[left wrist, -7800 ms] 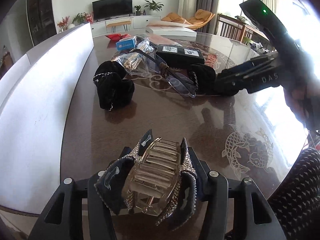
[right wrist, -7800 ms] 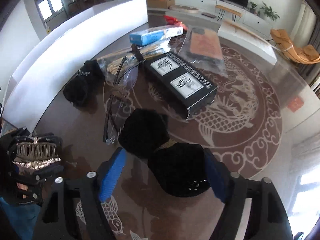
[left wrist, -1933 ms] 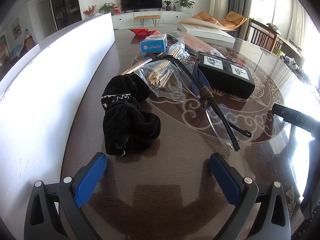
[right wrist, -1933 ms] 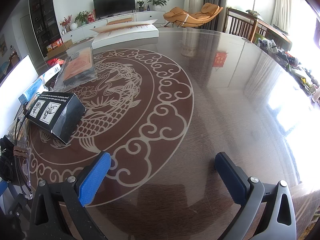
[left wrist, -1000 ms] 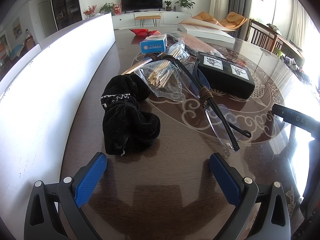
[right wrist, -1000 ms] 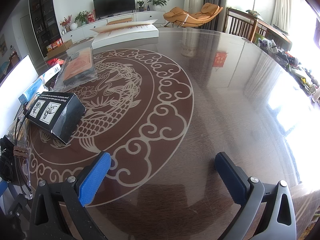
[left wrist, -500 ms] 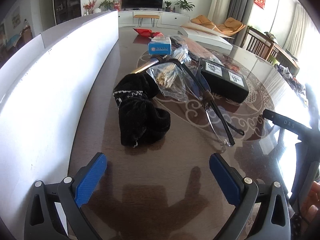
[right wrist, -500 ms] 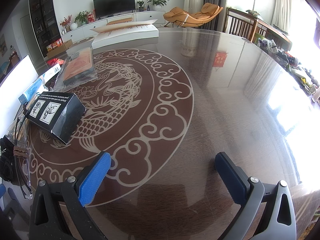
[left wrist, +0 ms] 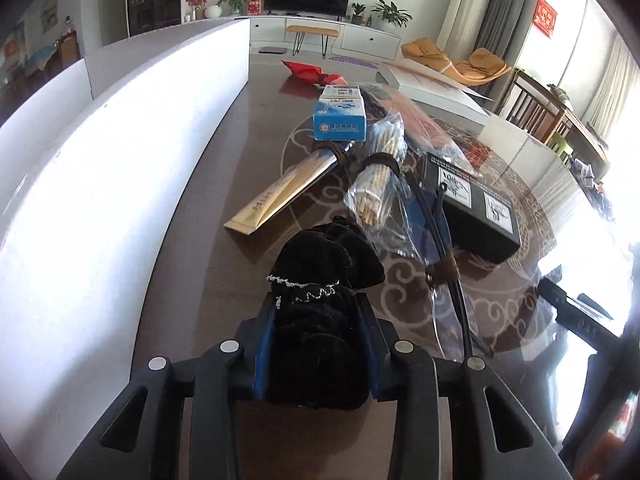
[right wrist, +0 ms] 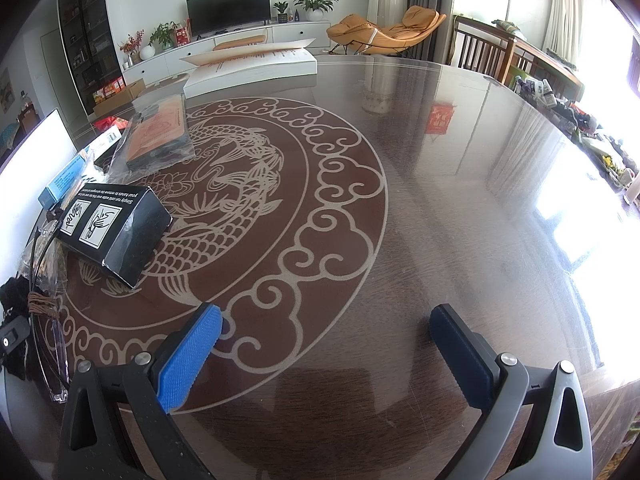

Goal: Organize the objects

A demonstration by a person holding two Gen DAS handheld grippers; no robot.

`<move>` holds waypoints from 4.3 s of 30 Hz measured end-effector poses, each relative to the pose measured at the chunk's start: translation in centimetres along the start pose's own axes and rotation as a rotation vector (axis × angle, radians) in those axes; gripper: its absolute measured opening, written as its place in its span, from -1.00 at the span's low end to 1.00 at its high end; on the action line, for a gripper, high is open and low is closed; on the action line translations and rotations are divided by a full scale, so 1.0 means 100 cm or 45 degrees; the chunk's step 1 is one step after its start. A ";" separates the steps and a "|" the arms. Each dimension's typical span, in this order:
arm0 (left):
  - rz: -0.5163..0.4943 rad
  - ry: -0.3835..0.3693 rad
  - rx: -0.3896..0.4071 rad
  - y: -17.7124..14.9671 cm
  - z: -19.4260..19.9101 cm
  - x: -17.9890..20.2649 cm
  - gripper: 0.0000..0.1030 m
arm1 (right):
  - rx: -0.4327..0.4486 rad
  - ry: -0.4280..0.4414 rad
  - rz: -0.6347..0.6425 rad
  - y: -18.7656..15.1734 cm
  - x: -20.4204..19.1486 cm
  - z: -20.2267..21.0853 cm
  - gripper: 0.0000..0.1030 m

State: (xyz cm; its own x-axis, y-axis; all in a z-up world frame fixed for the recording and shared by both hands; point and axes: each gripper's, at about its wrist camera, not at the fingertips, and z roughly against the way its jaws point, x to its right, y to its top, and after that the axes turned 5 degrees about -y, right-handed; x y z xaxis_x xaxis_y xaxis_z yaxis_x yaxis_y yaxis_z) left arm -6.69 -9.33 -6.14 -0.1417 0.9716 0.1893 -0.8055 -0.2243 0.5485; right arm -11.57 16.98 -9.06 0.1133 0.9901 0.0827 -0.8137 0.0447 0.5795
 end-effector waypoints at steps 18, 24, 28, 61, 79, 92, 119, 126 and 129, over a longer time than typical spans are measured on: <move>-0.143 0.015 -0.003 -0.041 0.024 -0.006 -0.32 | -0.109 0.056 0.021 0.009 -0.004 0.004 0.82; -0.128 -0.045 0.007 -0.064 0.040 -0.005 -0.32 | -0.200 0.639 0.294 0.005 -0.094 0.057 0.72; -0.118 -0.076 -0.003 -0.072 0.047 -0.006 -0.32 | -0.239 0.584 0.442 0.000 -0.154 0.045 0.43; 0.195 0.512 0.220 0.005 0.153 -0.206 0.52 | -0.064 0.911 0.571 0.000 -0.310 0.208 0.50; -0.161 -0.100 0.211 -0.013 0.132 0.017 0.75 | 0.117 0.185 0.196 -0.055 -0.049 0.072 0.82; -0.126 -0.071 -0.038 -0.044 0.025 0.050 0.75 | 0.041 0.171 0.094 -0.063 -0.017 0.051 0.82; -0.243 0.024 -0.011 -0.041 -0.001 0.051 1.00 | 0.028 0.139 0.180 -0.065 -0.033 0.045 1.00; -0.249 0.027 -0.025 -0.040 -0.001 0.052 1.00 | 0.028 0.139 0.180 -0.065 -0.033 0.045 1.00; -0.257 0.024 -0.041 -0.039 -0.002 0.052 1.00 | 0.028 0.139 0.180 -0.065 -0.033 0.045 1.00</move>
State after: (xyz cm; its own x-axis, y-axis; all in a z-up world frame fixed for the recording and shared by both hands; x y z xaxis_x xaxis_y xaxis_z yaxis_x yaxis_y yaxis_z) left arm -4.36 -3.42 -7.45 0.0136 0.9979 0.0625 -0.8365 -0.0229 0.5474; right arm -4.07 12.86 -9.46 -0.0650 0.9949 0.0772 -0.8041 -0.0980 0.5863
